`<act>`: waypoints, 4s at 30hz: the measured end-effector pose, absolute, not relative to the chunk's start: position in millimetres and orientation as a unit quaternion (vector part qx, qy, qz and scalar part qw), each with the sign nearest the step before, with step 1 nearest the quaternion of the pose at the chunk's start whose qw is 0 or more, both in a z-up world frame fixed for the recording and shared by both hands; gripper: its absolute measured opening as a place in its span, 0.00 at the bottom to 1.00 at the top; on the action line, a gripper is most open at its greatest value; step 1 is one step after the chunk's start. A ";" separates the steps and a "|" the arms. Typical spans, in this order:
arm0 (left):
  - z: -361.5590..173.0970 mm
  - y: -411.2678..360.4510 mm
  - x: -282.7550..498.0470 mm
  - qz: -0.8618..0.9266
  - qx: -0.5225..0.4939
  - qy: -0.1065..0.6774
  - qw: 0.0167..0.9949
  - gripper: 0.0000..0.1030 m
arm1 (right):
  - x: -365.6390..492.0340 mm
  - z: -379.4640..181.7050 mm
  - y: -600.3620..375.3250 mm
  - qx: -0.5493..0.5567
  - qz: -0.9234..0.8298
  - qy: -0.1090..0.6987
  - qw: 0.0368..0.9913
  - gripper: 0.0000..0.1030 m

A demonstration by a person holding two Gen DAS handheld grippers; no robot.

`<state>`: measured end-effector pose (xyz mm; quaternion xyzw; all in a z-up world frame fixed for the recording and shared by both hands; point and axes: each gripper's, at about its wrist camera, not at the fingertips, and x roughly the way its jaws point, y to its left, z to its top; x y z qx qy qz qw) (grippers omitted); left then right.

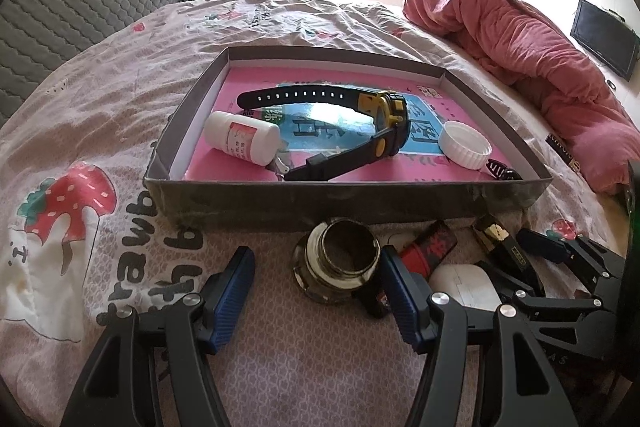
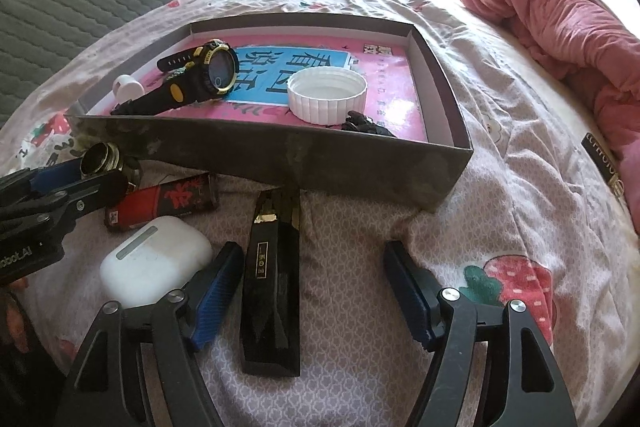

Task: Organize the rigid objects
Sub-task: 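Close the left tool on the silver ring while the right tool grasps the black bottle, then lift the silver ring with the left tool while the right tool carries the bottle toward the tray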

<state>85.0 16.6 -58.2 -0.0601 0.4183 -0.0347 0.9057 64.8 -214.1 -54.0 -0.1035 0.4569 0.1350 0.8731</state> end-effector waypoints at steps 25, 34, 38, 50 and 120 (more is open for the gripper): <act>-45.8 18.3 86.8 -0.043 -0.063 0.401 0.913 0.36 | 64.3 -40.3 -216.9 -0.089 0.187 0.440 0.874 0.22; -40.0 18.2 81.6 -0.040 -0.061 0.391 0.917 0.36 | 57.4 -31.8 -229.7 -0.057 0.201 0.439 0.874 0.22; -35.8 17.4 77.8 -0.038 -0.056 0.383 0.921 0.36 | 52.7 -26.8 -232.1 -0.058 0.204 0.431 0.877 0.22; -19.8 22.4 72.3 -0.033 -0.058 0.358 0.931 0.36 | 49.7 0.4 -231.3 -0.040 0.224 0.382 0.896 0.22; -26.3 53.7 115.4 0.017 -0.069 0.323 0.944 0.36 | 118.6 1.6 -222.8 -0.024 0.197 0.340 0.919 0.22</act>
